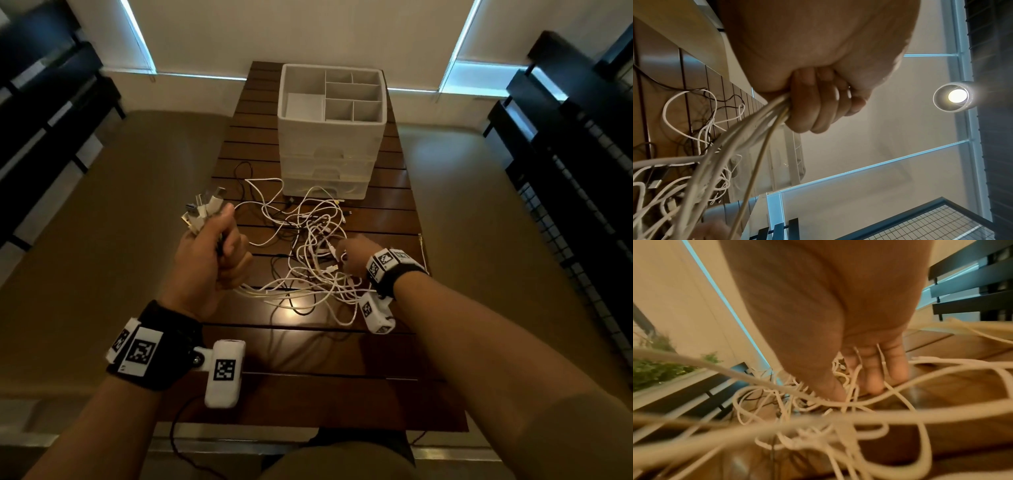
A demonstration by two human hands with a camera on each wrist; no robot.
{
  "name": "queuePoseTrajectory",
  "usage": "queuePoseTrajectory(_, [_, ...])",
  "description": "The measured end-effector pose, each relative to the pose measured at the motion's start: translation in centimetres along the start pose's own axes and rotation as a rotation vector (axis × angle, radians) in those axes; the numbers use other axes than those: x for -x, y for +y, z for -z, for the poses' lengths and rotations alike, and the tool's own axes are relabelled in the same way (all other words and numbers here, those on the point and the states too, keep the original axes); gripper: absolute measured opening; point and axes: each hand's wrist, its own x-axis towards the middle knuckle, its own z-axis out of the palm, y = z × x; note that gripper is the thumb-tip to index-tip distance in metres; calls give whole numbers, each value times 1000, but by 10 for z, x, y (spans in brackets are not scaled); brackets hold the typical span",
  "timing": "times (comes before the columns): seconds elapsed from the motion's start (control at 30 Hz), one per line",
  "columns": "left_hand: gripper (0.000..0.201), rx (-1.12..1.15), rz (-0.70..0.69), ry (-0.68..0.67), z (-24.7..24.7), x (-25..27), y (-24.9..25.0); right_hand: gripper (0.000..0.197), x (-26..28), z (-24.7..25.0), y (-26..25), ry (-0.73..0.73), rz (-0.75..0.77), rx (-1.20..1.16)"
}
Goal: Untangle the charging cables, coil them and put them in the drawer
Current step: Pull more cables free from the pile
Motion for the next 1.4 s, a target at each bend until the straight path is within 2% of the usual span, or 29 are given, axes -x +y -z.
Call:
queuePoseTrajectory(0.03, [55,-1,-4,7,0,-1,0,40,2,-5,7,77,-52,-16])
queuePoseTrajectory(0.13, [54,-21,-10,24,0,-1,-2,30,10,-16,21,503,-201,-137])
queuePoseTrajectory(0.17, [54,-28,-10,28,1,-1,-2,32,11,-18,25,567,-230,-145])
queuePoseTrajectory(0.2, [54,-35,-6,32,2,-1,-3,36,13,-18,29,565,-266,-159])
queuePoseTrajectory(0.27, [54,-48,7,39,6,-1,-6,40,13,-20,40,459,-326,-144])
queuePoseTrajectory(0.33, [55,-59,13,43,10,-2,-8,29,16,-18,51,330,-350,-104])
queuePoseTrajectory(0.37, [55,-67,13,49,11,-2,-8,24,17,-18,56,318,-338,-87])
queuePoseTrajectory(0.5, [56,-52,8,83,18,-5,-1,19,29,-17,85,481,-330,-36])
queuePoseTrajectory(0.53, [57,-29,4,80,20,-6,1,20,34,-17,94,465,-352,-3])
queuePoseTrajectory(0.63, [59,29,-16,51,22,-9,7,23,51,-16,107,230,-433,86])
queuePoseTrajectory(0.67, [59,31,-20,35,21,-10,7,24,55,-10,101,211,-430,81])
queuePoseTrajectory(0.7, [59,25,-22,16,18,-11,6,25,58,-1,90,252,-383,42])
queuePoseTrajectory(0.73, [59,15,-25,-2,14,-12,5,29,60,10,76,340,-268,-45])
queuePoseTrajectory(0.77, [58,1,-30,-17,9,-13,4,37,63,20,56,423,-88,-174])
queuePoseTrajectory(0.8, [57,-13,-37,-27,3,-15,3,47,74,33,30,440,132,-338])
queuePoseTrajectory(0.83, [56,-24,-49,-34,-3,-17,4,57,88,45,0,388,335,-478])
queuePoseTrajectory(0.9, [55,-34,-80,-42,-17,-20,9,67,113,56,-57,156,573,-552])
queuePoseTrajectory(0.93, [55,-23,-98,-50,-23,-22,13,61,120,54,-80,69,642,-506])
queuePoseTrajectory(0.97, [55,-3,-114,-64,-27,-23,18,46,117,45,-95,36,678,-430])
queuePoseTrajectory(1.0, [55,12,-127,-80,-30,-24,24,30,112,38,-104,43,682,-375])
queuePoseTrajectory(1.03, [56,14,-138,-90,-30,-25,32,24,101,33,-104,82,661,-362])
queuePoseTrajectory(1.13, [57,-28,-140,-79,-18,-23,49,23,76,39,-81,251,523,-380])
queuePoseTrajectory(1.27, [56,-140,-98,25,0,-19,50,15,64,62,-35,292,395,-301])
queuePoseTrajectory(1.33, [56,-188,-87,74,9,-17,50,20,62,71,-13,335,315,-265])
queuePoseTrajectory(1.4, [56,-224,-79,131,18,-16,51,29,64,81,0,428,277,-334])
